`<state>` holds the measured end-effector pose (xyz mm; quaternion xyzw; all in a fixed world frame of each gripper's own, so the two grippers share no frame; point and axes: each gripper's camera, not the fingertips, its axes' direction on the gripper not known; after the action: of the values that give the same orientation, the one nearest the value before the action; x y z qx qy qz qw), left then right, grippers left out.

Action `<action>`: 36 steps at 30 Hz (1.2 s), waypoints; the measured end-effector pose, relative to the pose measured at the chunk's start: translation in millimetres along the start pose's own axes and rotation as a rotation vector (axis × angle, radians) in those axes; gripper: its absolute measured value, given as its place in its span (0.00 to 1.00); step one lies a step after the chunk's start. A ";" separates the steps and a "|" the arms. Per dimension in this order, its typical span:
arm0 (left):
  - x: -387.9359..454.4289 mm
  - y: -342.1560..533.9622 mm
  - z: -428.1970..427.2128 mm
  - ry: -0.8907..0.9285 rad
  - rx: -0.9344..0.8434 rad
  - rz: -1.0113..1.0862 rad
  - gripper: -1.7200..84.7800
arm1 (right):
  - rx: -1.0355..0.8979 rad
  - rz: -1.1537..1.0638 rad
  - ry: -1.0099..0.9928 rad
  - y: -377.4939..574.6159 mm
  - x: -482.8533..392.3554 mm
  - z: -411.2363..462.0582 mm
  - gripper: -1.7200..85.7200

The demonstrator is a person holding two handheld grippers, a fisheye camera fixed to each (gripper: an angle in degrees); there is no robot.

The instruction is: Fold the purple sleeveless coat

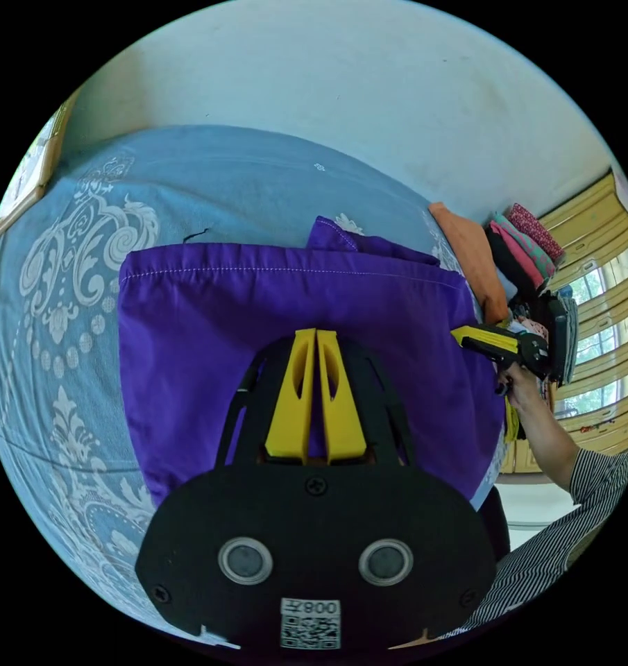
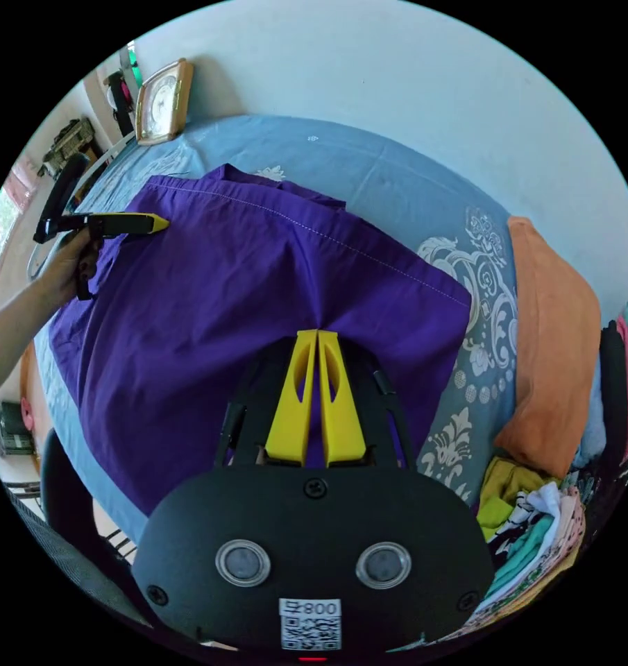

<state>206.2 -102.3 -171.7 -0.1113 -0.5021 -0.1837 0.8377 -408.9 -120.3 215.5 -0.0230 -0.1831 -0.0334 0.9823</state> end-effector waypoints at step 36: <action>70.6 270.0 -97.0 -0.034 0.016 -0.069 0.02 | 0.102 0.116 -0.202 164.8 -88.8 -149.0 0.02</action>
<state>427.3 93.0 -155.6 -0.0902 -0.5211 -0.2062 0.8233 -426.0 40.5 39.1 0.0130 -0.2807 0.0354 0.9590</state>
